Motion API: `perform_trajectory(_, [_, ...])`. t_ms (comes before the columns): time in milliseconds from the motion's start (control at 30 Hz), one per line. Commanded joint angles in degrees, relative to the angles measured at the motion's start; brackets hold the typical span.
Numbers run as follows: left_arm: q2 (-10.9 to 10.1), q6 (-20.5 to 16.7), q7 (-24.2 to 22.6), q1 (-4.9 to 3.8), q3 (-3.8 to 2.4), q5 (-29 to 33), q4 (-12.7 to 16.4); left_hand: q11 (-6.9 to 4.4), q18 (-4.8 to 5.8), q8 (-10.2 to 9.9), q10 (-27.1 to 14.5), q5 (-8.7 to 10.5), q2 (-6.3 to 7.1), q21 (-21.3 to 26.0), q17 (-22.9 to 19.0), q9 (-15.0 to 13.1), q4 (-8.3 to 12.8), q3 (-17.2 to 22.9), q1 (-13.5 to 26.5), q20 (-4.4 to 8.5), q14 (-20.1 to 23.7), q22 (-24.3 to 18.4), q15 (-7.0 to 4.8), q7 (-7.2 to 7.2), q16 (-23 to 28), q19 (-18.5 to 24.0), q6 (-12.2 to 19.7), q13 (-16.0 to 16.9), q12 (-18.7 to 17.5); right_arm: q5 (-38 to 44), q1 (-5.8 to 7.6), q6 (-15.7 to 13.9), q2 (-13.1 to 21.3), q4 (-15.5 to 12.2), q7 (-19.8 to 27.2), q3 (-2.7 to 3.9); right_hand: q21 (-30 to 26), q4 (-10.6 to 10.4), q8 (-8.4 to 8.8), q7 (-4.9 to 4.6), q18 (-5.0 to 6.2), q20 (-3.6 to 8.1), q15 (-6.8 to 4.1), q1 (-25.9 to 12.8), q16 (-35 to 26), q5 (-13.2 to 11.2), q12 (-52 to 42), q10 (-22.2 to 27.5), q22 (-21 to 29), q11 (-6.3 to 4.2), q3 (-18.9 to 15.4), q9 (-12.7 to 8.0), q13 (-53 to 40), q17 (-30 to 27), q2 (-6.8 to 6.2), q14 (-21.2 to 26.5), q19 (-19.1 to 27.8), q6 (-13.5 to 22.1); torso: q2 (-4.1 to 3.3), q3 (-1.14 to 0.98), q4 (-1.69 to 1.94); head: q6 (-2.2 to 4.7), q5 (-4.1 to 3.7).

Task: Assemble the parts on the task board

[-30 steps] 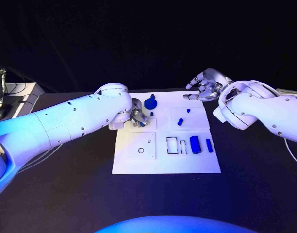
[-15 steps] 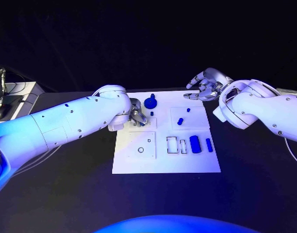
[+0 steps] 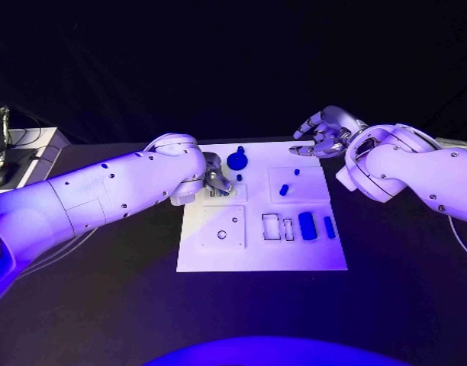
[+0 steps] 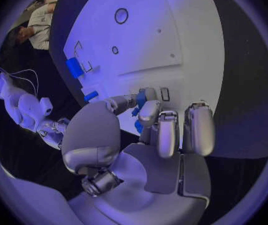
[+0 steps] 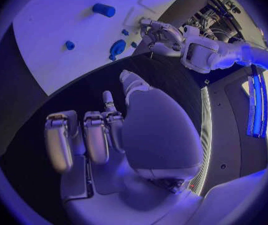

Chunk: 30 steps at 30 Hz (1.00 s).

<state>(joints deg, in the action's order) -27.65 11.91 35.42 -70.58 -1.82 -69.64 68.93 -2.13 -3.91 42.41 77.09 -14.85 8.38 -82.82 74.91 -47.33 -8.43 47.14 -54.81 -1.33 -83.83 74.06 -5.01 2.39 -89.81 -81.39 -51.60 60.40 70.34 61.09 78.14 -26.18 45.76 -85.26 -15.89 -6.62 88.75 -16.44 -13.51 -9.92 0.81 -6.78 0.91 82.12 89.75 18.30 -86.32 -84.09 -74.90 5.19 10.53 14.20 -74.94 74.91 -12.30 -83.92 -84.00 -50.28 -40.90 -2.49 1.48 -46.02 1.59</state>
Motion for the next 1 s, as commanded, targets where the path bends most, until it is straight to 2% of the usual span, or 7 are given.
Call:
perform_trajectory(33, [0.1, -1.2, 0.1, 0.08, -0.04, -1.2, -0.1, 0.07, 0.44, 0.4, 0.0, -0.17, -2.95, 0.3, 15.1, 0.0, 5.6, 5.9, -3.3, 0.04, -6.2, 0.0, -0.12, -0.38, -0.2, -0.2, -0.2, 0.0, 0.0, 0.3, -0.05, 0.7, 0.0, 0.0, 0.2, 0.02, -0.4, -0.1, -0.20, 0.05, -0.37, 0.18, -0.13, -0.3, 0.1, 0.3, 0.0, -1.7, -13.8, -0.11, 0.4, 0.1, -11.1, 14.5, 0.16, -5.9, -5.2, 0.5, -0.06, -0.01, -0.03, -0.08, 0.08])
perform_trajectory(133, [0.3, -1.2, 0.1, 0.08, -0.09, -1.3, -0.5, 0.07, 0.44, 0.4, 0.0, -0.17, -2.95, 0.3, 15.1, 0.0, 5.6, 5.9, -3.3, 0.04, -6.2, 0.0, -0.12, -0.38, -0.2, -0.2, -0.2, 0.0, 0.0, 0.3, -0.06, 0.7, 0.0, 0.0, 0.2, 0.02, -0.4, -0.1, -0.20, 0.05, -0.37, 0.18, -0.13, -0.3, 0.1, 0.3, 0.0, -1.7, -13.8, -0.11, 0.4, 0.1, -11.1, 14.5, 0.16, -5.9, -5.2, 0.5, -0.03, 0.00, -0.06, -0.12, 0.07])
perform_trajectory(267, [0.4, -1.0, 0.1, 0.07, -0.12, -1.4, -0.7, 0.08, 0.44, 0.4, 0.0, -0.13, -2.95, 0.3, 15.1, 0.0, 5.6, 5.9, -3.3, 0.04, -6.2, 0.0, -0.12, -0.38, -0.2, -0.2, -0.2, 0.1, 0.0, 0.3, -0.07, 0.7, 0.0, 0.0, 0.2, 0.02, -0.4, -0.1, -0.20, 0.05, -0.37, 0.18, -0.13, -0.3, 0.1, 0.3, 0.0, -1.7, -13.8, -0.11, 0.4, 0.1, -11.1, 14.5, 0.16, -5.9, -5.2, 0.5, -0.04, -0.09, -0.09, -0.30, 0.04])
perform_trajectory(500, [0.6, -0.7, 0.2, 0.07, -0.13, -1.4, -0.9, 0.09, 0.44, 0.4, 0.0, -0.06, -2.94, 0.3, 15.1, 0.0, 5.6, 6.0, -3.3, 0.04, -6.2, 0.0, -0.12, -0.37, -0.2, -0.2, -0.2, 0.1, 0.0, 0.4, -0.09, 0.8, 0.0, 0.0, 0.1, 0.02, -0.4, -0.1, -0.20, 0.05, -0.37, 0.18, -0.13, -0.3, 0.1, 0.3, 0.0, -1.7, -13.8, -0.11, 0.4, 0.1, -11.1, 14.5, 0.16, -5.9, -5.2, 0.5, 0.03, -0.04, 0.06, -0.46, 0.00])
perform_trajectory(800, [1.0, 0.3, 0.2, 0.07, -0.10, -0.9, -1.1, 0.14, 0.46, 0.4, 0.1, 0.24, -2.70, 0.3, 15.1, 0.0, 5.5, 5.9, -2.9, 0.01, -6.2, 0.1, -0.08, -0.32, -0.2, -0.2, -0.2, 0.1, 0.0, 0.4, -0.11, 0.9, 0.0, 0.0, 0.0, 0.02, -0.4, -0.1, -0.20, 0.05, -0.37, 0.18, -0.13, -0.3, 0.1, 0.3, 0.0, -1.7, -13.8, -0.11, 0.4, 0.1, -11.1, 14.5, 0.16, -5.9, -5.2, 0.5, 0.09, 0.01, -0.07, -0.70, -0.01])
perform_trajectory(1000, [0.9, 0.1, 0.2, 0.15, -0.08, -0.8, -0.6, 0.16, 0.46, 0.4, 0.1, 0.33, -2.56, 0.3, 15.1, 0.0, 5.4, 5.8, -2.7, -0.01, -6.2, 0.1, -0.06, -0.31, -0.2, -0.2, -0.3, 0.1, 0.1, 0.4, -0.12, 1.0, 0.1, 0.0, 0.0, 0.02, -0.4, -0.1, -0.20, 0.05, -0.37, 0.18, -0.13, -0.3, 0.1, 0.3, 0.0, -1.7, -13.8, -0.11, 0.4, 0.1, -11.1, 14.5, 0.16, -5.9, -5.2, 0.5, 0.10, 0.05, 0.06, -0.79, -0.07])
